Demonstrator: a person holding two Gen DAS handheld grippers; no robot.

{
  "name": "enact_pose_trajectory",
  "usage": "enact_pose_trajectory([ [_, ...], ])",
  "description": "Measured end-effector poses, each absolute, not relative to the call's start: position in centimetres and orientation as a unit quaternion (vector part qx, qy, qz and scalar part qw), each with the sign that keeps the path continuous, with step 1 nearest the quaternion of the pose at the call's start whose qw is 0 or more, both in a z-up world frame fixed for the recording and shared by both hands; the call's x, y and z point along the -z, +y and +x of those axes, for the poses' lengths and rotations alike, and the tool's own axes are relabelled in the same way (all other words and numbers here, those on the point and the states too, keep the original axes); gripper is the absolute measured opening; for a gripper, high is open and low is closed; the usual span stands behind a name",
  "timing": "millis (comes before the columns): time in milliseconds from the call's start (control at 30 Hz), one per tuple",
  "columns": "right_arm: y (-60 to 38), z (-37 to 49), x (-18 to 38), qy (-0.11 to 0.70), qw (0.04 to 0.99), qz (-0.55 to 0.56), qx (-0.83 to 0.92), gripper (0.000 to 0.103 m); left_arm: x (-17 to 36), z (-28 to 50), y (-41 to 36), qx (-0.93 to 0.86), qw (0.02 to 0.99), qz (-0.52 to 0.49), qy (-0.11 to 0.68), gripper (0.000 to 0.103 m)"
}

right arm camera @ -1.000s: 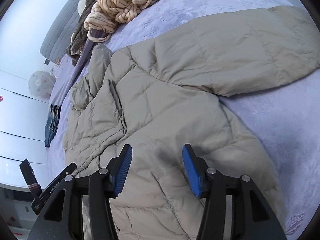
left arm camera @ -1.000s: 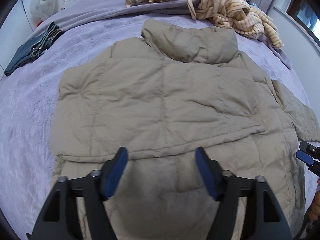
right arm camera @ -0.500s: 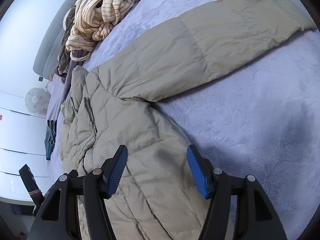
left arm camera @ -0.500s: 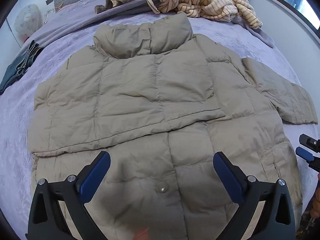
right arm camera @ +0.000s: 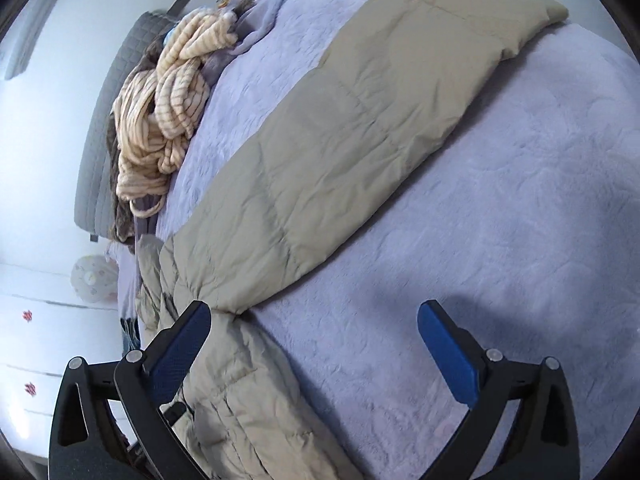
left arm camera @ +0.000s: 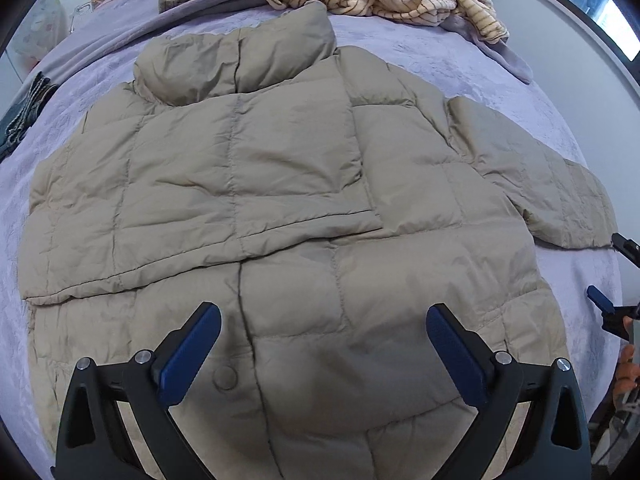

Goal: Fold large clothes

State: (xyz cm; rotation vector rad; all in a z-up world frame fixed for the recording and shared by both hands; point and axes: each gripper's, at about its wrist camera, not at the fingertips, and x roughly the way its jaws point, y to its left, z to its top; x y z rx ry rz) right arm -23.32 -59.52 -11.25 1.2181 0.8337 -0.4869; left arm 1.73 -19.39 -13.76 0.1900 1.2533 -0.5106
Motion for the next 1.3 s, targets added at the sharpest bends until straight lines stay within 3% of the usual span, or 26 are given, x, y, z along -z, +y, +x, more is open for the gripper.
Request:
enact_pose_trajectory([
  [400,-70.8,-23.7,15.4,0.163,0.627,0.730,0.217,0.103,12.5,3.2,-21.2,0.240,0.787,0.080,0.563,0.103],
  [467,-71.1,-22.7,15.5,0.156,0.618,0.742,0.210,0.097,12.4,3.7,-20.8,0.234,0.790,0.077,0.562,0.103],
  [500,-71.2,-22.0,15.6,0.160,0.614,0.746,0.202,0.075,12.4,3.9,-20.6,0.233,0.791,0.076,0.560,0.103],
  [533,-71.1,-21.4,15.7,0.170,0.610,0.749,0.195,0.043,12.3,4.2,-20.3,0.232,0.793,0.075,0.559,0.103],
  [600,-70.5,-19.9,15.5,0.181,0.613,0.746,0.186,0.013,12.3,4.7,-19.6,0.230,0.795,0.076,0.557,0.103],
  [633,-70.2,-19.2,14.9,0.181,0.623,0.739,0.182,0.010,12.3,5.0,-19.2,0.227,0.797,0.076,0.555,0.103],
  [800,-67.5,-14.0,9.1,0.217,0.705,0.661,0.137,0.008,12.0,6.9,-16.7,0.205,0.811,0.064,0.544,0.103],
  [1033,-55.0,-2.1,0.4,0.321,0.838,0.441,0.019,0.009,11.6,9.5,-12.6,0.169,0.826,0.026,0.537,0.103],
  [1167,-43.8,3.2,-0.4,0.387,0.879,0.276,-0.042,0.008,11.8,10.6,-10.1,0.150,0.834,0.016,0.531,0.103],
  [1300,-33.6,6.3,4.2,0.464,0.864,0.172,-0.094,0.008,12.2,11.8,-7.4,0.128,0.839,-0.004,0.529,0.103],
])
